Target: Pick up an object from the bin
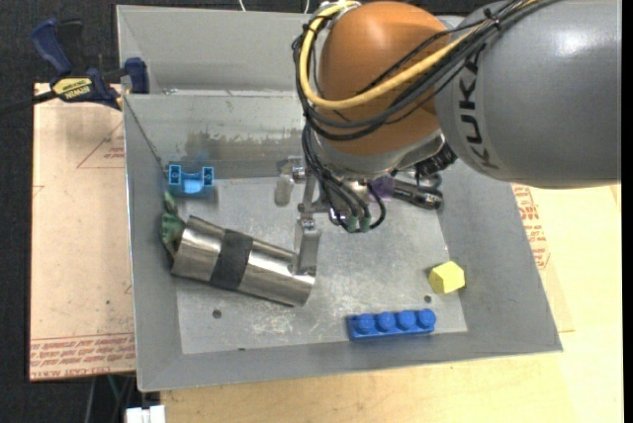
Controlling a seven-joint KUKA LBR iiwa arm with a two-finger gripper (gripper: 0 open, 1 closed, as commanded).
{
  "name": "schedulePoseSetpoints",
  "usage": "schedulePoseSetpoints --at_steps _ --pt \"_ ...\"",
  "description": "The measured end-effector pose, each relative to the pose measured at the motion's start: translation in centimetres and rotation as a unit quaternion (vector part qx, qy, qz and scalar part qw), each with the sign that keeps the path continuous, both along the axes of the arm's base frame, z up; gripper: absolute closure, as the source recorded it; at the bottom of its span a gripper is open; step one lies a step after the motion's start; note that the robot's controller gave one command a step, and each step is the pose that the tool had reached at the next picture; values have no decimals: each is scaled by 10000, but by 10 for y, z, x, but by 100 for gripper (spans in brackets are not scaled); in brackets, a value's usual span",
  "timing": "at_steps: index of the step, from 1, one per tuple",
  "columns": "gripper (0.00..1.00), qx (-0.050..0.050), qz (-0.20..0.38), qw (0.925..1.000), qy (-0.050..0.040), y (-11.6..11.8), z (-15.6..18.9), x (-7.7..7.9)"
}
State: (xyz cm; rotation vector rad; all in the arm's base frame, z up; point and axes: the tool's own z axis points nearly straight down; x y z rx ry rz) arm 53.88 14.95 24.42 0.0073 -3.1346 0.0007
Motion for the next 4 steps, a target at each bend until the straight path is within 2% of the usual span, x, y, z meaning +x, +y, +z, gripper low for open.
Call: schedulePoseSetpoints --at_steps 1,2,3,4 --pt "0 7 -26 10000 -39 -1 5 2" --pt "0 23 -392 9992 -80 -1 -128 -17" --pt "0 18 -193 9998 -82 20 -98 -24" --pt "0 13 -989 9951 -83 2 -147 -31"
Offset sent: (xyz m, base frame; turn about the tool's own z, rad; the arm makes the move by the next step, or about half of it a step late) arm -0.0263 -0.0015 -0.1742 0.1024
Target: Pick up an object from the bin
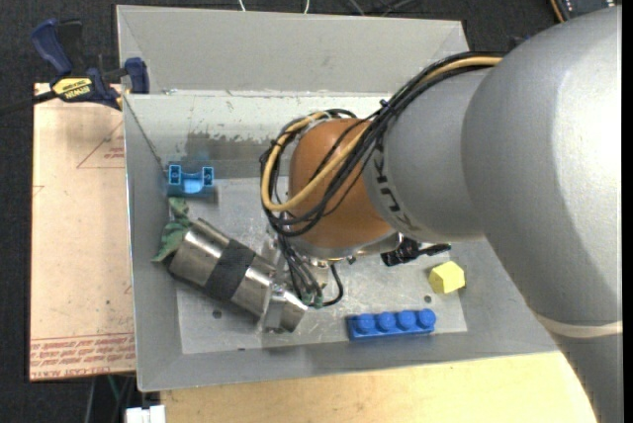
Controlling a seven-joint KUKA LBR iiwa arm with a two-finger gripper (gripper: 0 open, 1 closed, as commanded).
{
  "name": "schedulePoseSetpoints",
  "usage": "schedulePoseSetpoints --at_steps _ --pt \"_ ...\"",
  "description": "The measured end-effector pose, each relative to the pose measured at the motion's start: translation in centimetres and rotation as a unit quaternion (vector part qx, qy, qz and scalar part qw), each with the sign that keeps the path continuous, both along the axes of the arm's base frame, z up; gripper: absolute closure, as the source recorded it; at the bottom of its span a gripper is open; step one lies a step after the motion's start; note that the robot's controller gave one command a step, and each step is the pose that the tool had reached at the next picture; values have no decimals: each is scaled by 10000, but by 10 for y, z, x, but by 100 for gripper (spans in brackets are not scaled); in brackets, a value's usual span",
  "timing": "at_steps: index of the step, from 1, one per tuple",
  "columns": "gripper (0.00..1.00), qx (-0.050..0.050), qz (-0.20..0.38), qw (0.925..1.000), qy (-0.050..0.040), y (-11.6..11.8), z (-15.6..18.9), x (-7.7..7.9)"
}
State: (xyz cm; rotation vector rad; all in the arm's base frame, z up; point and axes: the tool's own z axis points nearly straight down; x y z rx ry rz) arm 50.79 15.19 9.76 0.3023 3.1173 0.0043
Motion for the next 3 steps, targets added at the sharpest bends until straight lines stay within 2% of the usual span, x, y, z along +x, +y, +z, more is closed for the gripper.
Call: schedulePoseSetpoints --at_steps 1,2,3 --pt "0 29 543 9985 -40 -2 -28 0" --pt "100 3 -763 9971 -2 5 -28 -10" --pt "100 4 -766 9971 -2 4 -28 -10"
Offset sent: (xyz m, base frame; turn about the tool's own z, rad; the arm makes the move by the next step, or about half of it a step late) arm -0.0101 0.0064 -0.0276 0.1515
